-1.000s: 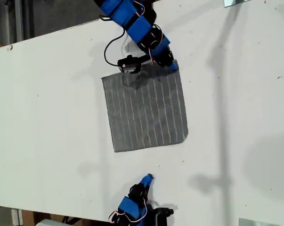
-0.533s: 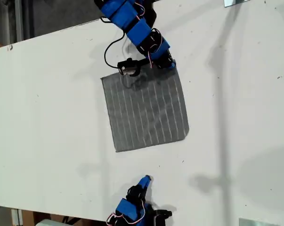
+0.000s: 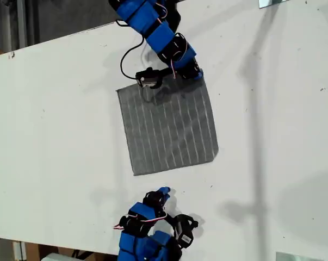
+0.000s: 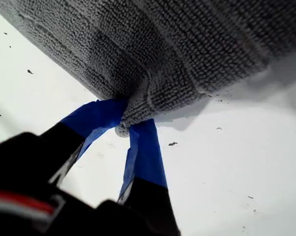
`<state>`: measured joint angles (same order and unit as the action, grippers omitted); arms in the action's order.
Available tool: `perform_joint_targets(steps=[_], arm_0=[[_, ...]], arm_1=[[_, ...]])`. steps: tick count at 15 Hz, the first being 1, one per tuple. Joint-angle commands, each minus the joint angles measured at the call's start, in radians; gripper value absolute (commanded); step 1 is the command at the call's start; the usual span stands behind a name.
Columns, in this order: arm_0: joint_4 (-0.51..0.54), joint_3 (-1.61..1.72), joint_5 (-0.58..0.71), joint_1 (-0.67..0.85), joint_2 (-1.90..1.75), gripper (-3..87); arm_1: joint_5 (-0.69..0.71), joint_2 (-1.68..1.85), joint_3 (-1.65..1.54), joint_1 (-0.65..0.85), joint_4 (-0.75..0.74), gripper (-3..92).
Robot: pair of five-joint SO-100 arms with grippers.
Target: Grasp corners of a square towel and fold twice.
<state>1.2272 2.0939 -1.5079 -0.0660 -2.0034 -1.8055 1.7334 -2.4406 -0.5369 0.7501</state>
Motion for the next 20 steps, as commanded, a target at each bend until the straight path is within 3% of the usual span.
perform_joint_targets(steps=[1, 2, 4, 6, 7, 8, 12, 15, 20], arm_0=[[0.009, -0.067, -0.060, -0.035, 0.060, 9.7], [-0.015, -0.055, -0.087, -0.067, 0.061, 16.7], [-0.104, -0.080, -0.137, -0.155, 0.140, 22.5], [-0.245, -0.127, -0.155, -0.219, 0.236, 24.6], [-0.261, -0.196, -0.138, -0.235, 0.328, 25.4], [-0.245, -0.299, -0.123, -0.241, 0.443, 26.0], [-0.009, -0.841, -0.075, -0.238, 0.908, 27.8], [0.035, -1.008, -0.101, -0.247, 1.011, 27.9], [0.009, -1.187, -0.179, -0.311, 1.118, 25.8]], arm_1=[[0.012, 0.003, 0.023, 0.031, -0.008, -0.2], [0.012, 0.005, 0.023, 0.029, -0.006, -0.2], [0.012, 0.005, 0.023, 0.026, -0.006, -0.2], [0.017, 0.003, 0.023, 0.025, -0.006, -0.2], [0.020, 0.002, 0.023, 0.025, -0.008, -0.2], [0.020, 0.000, 0.023, 0.023, -0.008, -0.2], [0.023, -0.008, 0.037, 0.014, -0.009, -0.2], [0.031, -0.023, 0.044, 0.017, -0.011, -0.2], [0.091, -0.044, 0.058, 0.060, -0.011, -0.2]])
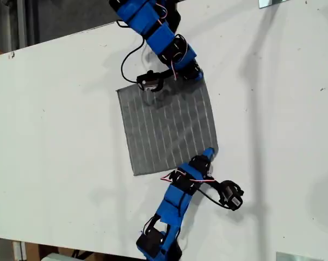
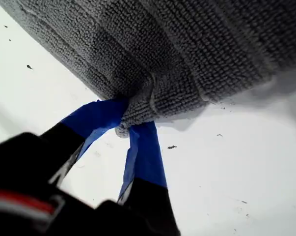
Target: Grasp corners of a square towel and fold twice.
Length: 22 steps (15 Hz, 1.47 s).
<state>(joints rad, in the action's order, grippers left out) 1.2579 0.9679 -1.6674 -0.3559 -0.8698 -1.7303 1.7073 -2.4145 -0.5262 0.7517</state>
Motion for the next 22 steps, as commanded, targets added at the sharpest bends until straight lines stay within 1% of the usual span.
perform_joint_targets(steps=[1, 3, 5, 6, 7, 8, 9, 12, 14, 15, 17, 19, 22], arm_0=[[-0.041, -0.061, -0.048, -0.037, 0.000, 25.0], [-0.087, -0.061, -0.094, -0.061, 0.051, 22.3], [-0.112, -0.061, -0.106, -0.052, 0.087, 20.3], [-0.112, -0.060, -0.112, -0.044, 0.110, 16.0], [-0.112, -0.055, -0.120, -0.041, 0.127, 8.7], [-0.094, -0.052, -0.129, -0.038, 0.133, 2.3], [-0.061, -0.052, -0.132, -0.034, 0.124, 0.0], [0.052, -0.052, -0.132, -0.043, 0.046, 0.0], [0.164, -0.069, -0.118, -0.061, -0.041, -0.1], [0.216, -0.086, -0.083, -0.064, -0.101, -0.1], [0.281, -0.091, 0.034, -0.034, -0.259, -0.1], [0.330, -0.080, 0.155, 0.044, -0.403, -0.1], [0.391, -0.078, 0.311, 0.230, -0.492, -0.1]], arm_1=[[0.017, -0.018, 0.037, 0.044, -0.011, -0.2], [0.012, -0.018, 0.051, 0.026, -0.009, -0.2], [0.006, -0.025, 0.081, 0.006, -0.002, -0.2], [0.017, -0.037, 0.110, 0.003, 0.008, -0.2], [0.051, -0.069, 0.166, 0.008, 0.028, -0.2], [0.087, -0.117, 0.247, 0.017, 0.074, -0.2], [0.117, -0.161, 0.337, 0.023, 0.126, -0.2], [0.179, -0.268, 0.588, 0.031, 0.272, -0.2], [0.193, -0.339, 0.793, 0.018, 0.433, -0.1], [0.195, -0.359, 0.905, 0.009, 0.531, -0.1], [0.195, -0.307, 1.019, 0.015, 0.652, -0.1], [0.192, -0.175, 0.989, 0.080, 0.678, -0.1], [0.316, -0.080, 0.965, 0.247, 0.692, -0.1]])
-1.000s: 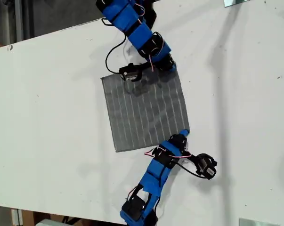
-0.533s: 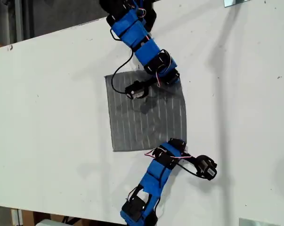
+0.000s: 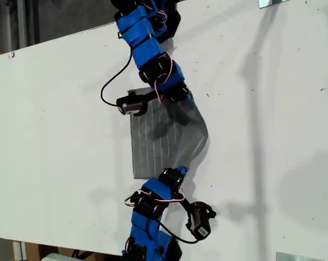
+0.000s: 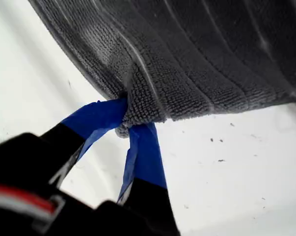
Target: Grasp corners of a square towel and fold twice.
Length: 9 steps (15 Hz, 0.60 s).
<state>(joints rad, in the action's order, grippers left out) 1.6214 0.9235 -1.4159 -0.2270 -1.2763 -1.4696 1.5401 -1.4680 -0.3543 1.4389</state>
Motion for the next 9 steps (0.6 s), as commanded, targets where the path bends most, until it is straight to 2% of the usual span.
perform_joint_targets(steps=[1, 6, 9], arm_0=[[0.046, -0.014, 0.095, 0.170, -0.091, -0.1], [0.063, 0.097, 0.216, 0.459, -0.097, -0.1], [0.061, 0.155, 0.272, 0.578, -0.107, -0.1]], arm_1=[[0.094, 0.126, 0.011, 0.140, 0.011, -0.1], [0.252, 0.256, -0.149, 0.508, 0.009, -0.1], [0.285, 0.239, -0.235, 0.635, -0.048, -0.1]])
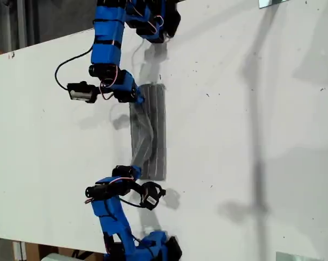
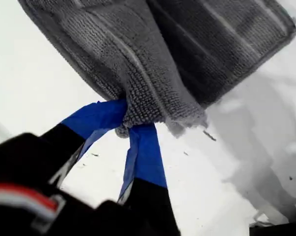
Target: Grasp corners of a square towel and fold twice.
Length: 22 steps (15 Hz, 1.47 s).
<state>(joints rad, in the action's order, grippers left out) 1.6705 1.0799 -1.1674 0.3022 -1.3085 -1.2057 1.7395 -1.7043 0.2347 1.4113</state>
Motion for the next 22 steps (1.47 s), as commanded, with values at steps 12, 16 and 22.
perform_joint_targets(steps=[12, 16, 22], arm_0=[[-0.003, 0.025, 0.229, 0.322, 0.015, -0.1], [-0.009, 0.252, 0.160, 0.156, -0.209, -0.1], [-0.089, 0.368, 0.060, 0.058, -0.190, -0.1]], arm_1=[[0.261, -0.011, -0.054, 0.305, -0.149, -0.1], [0.183, 0.155, -0.238, 0.143, -0.158, -0.1], [0.130, 0.221, -0.408, 0.114, -0.206, -0.1]])
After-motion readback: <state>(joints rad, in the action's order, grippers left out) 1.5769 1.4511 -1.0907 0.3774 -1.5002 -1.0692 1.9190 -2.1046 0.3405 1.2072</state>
